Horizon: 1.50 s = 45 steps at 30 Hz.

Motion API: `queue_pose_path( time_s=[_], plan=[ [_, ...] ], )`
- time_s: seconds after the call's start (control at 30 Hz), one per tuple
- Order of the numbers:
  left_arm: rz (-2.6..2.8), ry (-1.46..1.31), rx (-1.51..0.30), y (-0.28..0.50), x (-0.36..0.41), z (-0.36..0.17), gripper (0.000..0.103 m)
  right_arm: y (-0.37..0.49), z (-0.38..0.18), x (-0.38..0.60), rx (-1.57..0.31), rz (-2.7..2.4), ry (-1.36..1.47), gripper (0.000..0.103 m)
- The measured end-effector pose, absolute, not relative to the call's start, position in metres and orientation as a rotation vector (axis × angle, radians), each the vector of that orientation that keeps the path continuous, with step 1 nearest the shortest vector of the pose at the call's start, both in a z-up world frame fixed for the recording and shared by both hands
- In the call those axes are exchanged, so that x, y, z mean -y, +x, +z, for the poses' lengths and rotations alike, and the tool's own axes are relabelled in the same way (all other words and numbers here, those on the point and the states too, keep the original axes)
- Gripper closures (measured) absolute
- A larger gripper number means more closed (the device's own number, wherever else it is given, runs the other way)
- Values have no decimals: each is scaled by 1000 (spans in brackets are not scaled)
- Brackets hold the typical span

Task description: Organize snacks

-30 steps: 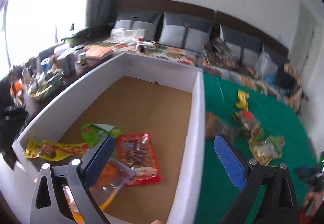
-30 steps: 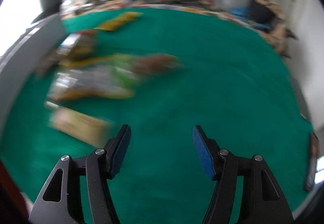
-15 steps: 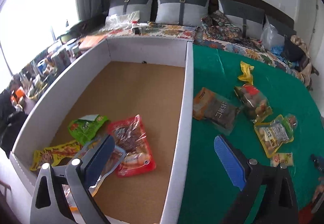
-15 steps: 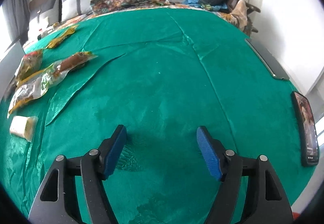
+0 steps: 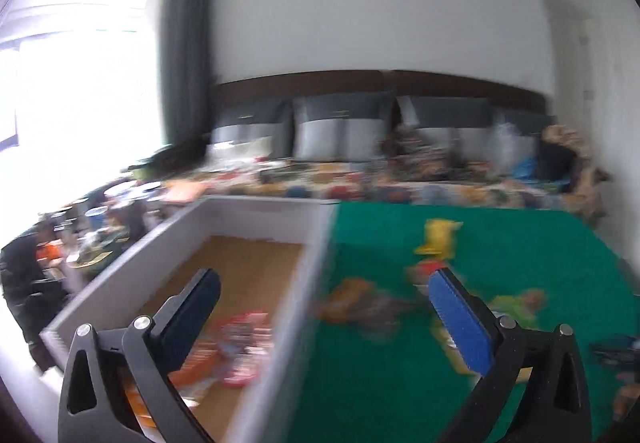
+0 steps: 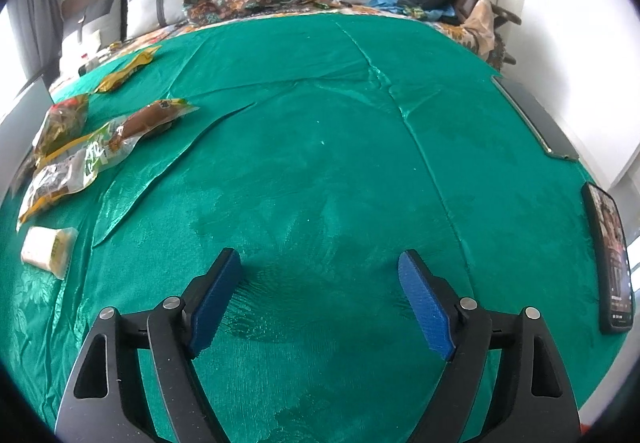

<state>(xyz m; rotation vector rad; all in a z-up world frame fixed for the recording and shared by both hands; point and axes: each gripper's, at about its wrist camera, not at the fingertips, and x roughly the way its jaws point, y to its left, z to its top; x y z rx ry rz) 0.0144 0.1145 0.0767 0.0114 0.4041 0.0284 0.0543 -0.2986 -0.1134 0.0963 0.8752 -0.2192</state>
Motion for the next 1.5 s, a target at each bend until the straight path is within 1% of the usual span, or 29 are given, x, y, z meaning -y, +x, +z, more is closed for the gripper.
queue_pose_path(
  time_s=[0.13,0.3,0.4,0.5,0.67,1.07,1.33,1.43,1.5],
  plan=[
    [-171,42,-539,16,-62,52,0,54,-113,299,-875,-219,97,19],
    [-291,56,-792,25,-20,-21,0,54,-113,299,-875,-219,97,19],
    [-270,36,-924,33,-21,-63,0,54,-113,299,-875,-219,97,19],
    [-224,44,-988,37,-32,-86,0,54,-113,299,-876,-218,97,19],
    [-166,79,-992,40,-42,-98,0,54,-113,298,-876,-217,97,18],
    [-162,75,-939,41,-44,-102,0,54,-113,298,-876,-218,97,18],
    [-164,77,-937,43,-43,-102,0,54,-113,298,-876,-218,98,18],
    [-163,77,-961,46,-43,-101,0,54,-113,298,-876,-218,98,18],
    [-163,81,-1010,53,-41,-99,0,54,-113,298,-876,-218,98,18]
  ],
)
